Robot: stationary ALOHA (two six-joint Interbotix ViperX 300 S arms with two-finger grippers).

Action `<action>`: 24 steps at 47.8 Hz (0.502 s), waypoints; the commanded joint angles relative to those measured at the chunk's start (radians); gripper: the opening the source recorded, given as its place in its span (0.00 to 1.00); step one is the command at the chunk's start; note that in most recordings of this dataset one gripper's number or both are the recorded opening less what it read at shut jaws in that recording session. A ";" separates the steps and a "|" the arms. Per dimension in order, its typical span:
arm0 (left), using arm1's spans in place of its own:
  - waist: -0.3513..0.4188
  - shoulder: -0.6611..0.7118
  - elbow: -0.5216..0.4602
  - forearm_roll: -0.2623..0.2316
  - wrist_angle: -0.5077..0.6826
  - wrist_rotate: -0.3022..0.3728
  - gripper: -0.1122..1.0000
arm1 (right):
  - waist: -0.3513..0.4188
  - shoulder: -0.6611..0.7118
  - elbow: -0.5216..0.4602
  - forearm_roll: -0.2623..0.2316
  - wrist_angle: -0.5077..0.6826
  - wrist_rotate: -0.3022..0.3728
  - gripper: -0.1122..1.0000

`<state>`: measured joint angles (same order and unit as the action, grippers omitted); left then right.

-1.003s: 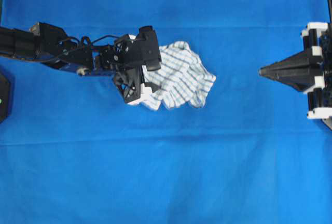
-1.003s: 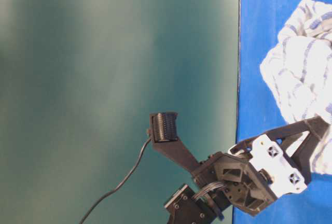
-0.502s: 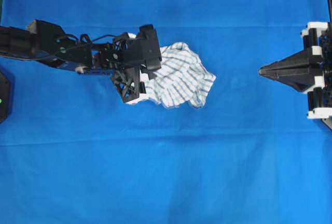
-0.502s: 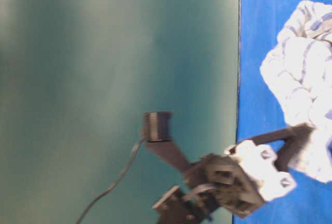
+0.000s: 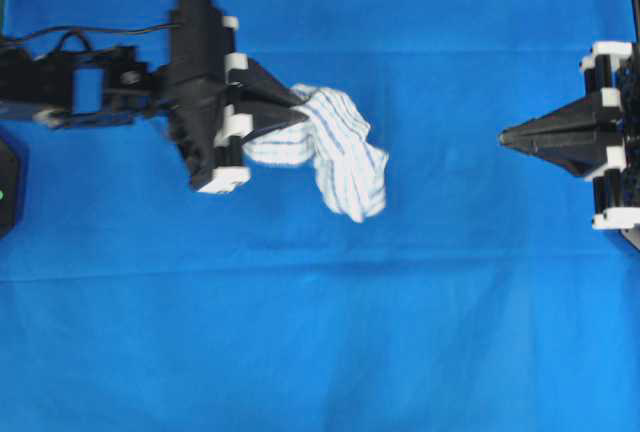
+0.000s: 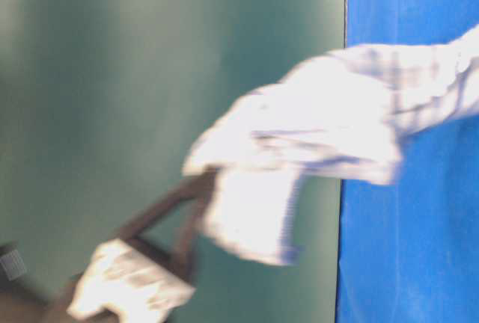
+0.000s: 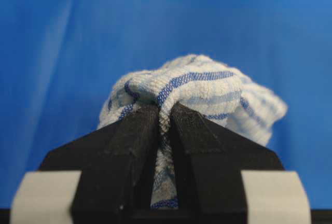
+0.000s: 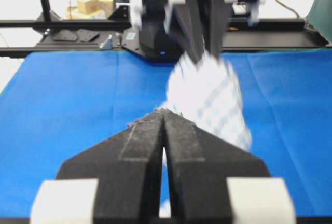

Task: Hand over the towel.
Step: 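Lift the towel with the left gripper and pull it left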

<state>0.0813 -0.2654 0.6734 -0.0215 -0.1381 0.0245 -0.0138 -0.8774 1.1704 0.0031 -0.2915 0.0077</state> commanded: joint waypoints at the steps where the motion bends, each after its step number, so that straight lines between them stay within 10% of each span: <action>1: -0.032 -0.081 0.003 -0.002 -0.067 0.008 0.14 | -0.002 0.003 -0.014 0.002 -0.008 0.002 0.10; 24: -0.072 -0.164 0.066 0.000 -0.189 0.017 0.14 | -0.002 0.011 -0.014 0.005 -0.021 0.011 0.10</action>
<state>0.0138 -0.4188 0.7501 -0.0215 -0.3175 0.0414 -0.0138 -0.8744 1.1704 0.0046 -0.3022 0.0138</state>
